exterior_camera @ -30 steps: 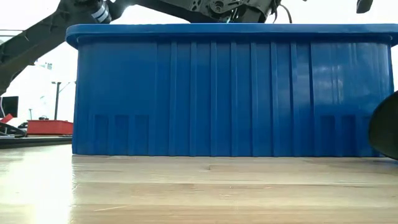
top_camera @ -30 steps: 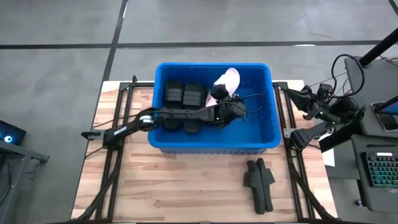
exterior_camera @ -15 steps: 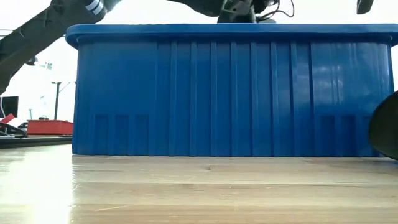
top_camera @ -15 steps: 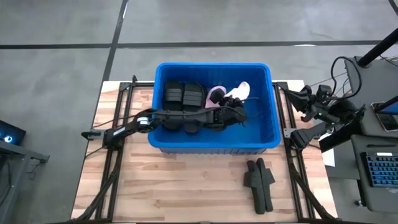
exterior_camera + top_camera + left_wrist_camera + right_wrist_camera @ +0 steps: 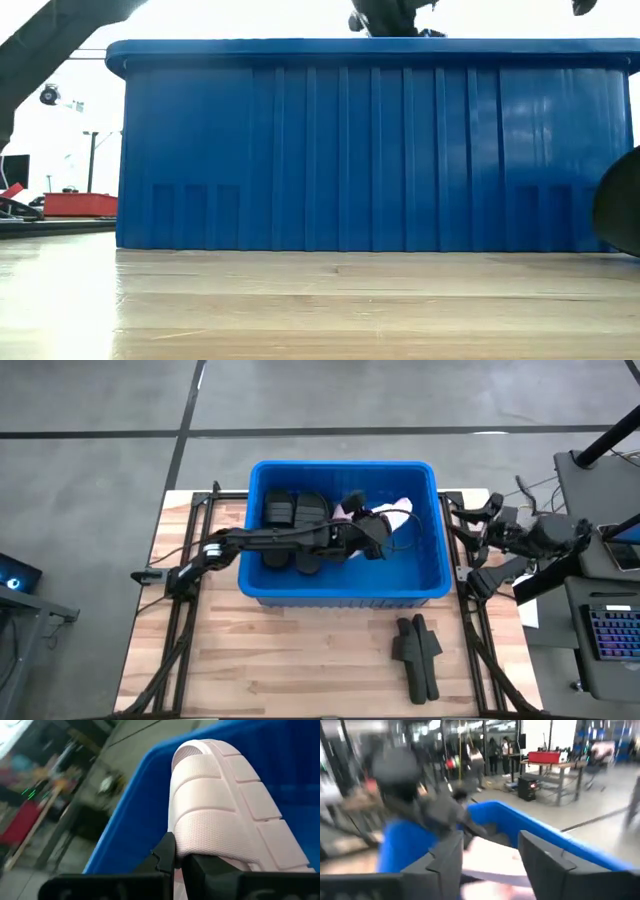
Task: Pick and place slides into bin
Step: Put the pink slides into the blue bin
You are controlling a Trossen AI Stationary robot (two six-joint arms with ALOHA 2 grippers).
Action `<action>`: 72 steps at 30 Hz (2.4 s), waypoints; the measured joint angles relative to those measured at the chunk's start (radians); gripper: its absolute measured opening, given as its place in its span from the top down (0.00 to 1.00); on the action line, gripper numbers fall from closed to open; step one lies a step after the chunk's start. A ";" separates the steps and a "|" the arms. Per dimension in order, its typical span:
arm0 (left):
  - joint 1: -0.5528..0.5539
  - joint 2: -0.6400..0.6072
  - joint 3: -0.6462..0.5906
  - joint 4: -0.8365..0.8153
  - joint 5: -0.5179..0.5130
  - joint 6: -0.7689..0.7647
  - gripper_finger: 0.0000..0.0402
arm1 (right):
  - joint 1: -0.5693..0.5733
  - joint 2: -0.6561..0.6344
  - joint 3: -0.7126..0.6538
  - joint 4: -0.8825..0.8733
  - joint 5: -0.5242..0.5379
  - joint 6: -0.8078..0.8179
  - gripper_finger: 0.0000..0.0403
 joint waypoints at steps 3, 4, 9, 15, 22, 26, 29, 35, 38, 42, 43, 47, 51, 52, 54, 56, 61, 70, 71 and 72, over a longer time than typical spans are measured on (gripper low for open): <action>0.000 -0.047 0.000 0.000 0.144 0.060 1.00 | 0.000 0.068 0.065 -0.085 0.001 -0.158 0.47; 0.000 -0.061 0.000 0.001 0.203 0.067 1.00 | 0.000 0.093 0.084 -0.114 0.001 -0.202 0.45; -0.001 -0.133 0.000 0.017 0.360 0.092 1.00 | 0.000 0.224 0.187 -0.263 0.000 -0.313 0.41; -0.001 -0.163 -0.001 0.036 0.355 0.201 1.00 | -0.001 0.364 0.309 -0.415 0.000 -0.304 0.40; -0.018 -0.165 -0.001 0.055 0.358 0.323 1.00 | -0.013 0.451 0.379 -0.441 0.000 -0.371 0.41; -0.025 -0.165 -0.001 0.072 0.352 0.392 1.00 | -0.038 0.470 0.385 -0.442 0.000 -0.400 0.42; -0.024 -0.171 -0.002 0.100 0.351 0.398 1.00 | -0.056 0.487 0.387 -0.446 -0.003 -0.410 0.42; -0.024 -0.186 -0.002 0.137 0.352 0.443 1.00 | -0.071 0.531 0.387 -0.463 -0.011 -0.403 0.42; -0.025 -0.186 -0.002 0.141 0.358 0.445 1.00 | -0.071 0.552 0.392 -0.463 -0.026 -0.413 0.42; -0.027 -0.186 -0.002 0.141 0.358 0.447 1.00 | -0.075 0.587 0.409 -0.462 -0.023 -0.398 0.45; -0.027 -0.186 -0.002 0.141 0.359 0.447 1.00 | -0.077 0.596 0.414 -0.463 -0.023 -0.397 0.48; -0.027 -0.188 -0.002 0.156 0.357 0.446 1.00 | -0.079 0.630 0.439 -0.471 0.044 -0.347 0.71; -0.025 -0.200 -0.001 0.155 0.355 0.443 0.97 | -0.090 0.646 0.461 -0.467 0.046 -0.292 0.92; -0.025 -0.201 -0.001 0.156 0.352 0.439 0.95 | -0.090 0.648 0.466 -0.466 0.054 -0.265 0.92; -0.022 -0.218 -0.001 0.150 0.351 0.435 0.90 | -0.090 0.647 0.467 -0.463 0.060 -0.215 0.92; -0.017 -0.239 -0.001 0.137 0.349 0.422 0.84 | -0.090 0.640 0.464 -0.457 0.067 -0.171 0.92; 0.006 -0.332 -0.001 0.053 0.416 0.304 0.67 | -0.092 0.607 0.460 -0.447 0.118 -0.031 0.92; 0.040 -0.503 -0.007 -0.054 0.494 0.230 0.52 | -0.090 0.573 0.455 -0.349 0.090 -0.037 0.92; 0.042 -0.524 -0.007 -0.041 0.494 0.230 0.51 | -0.090 0.565 0.455 -0.317 0.088 -0.053 0.92; 0.045 -0.549 -0.009 -0.039 0.495 0.230 0.51 | -0.090 0.561 0.455 -0.283 0.081 -0.073 0.92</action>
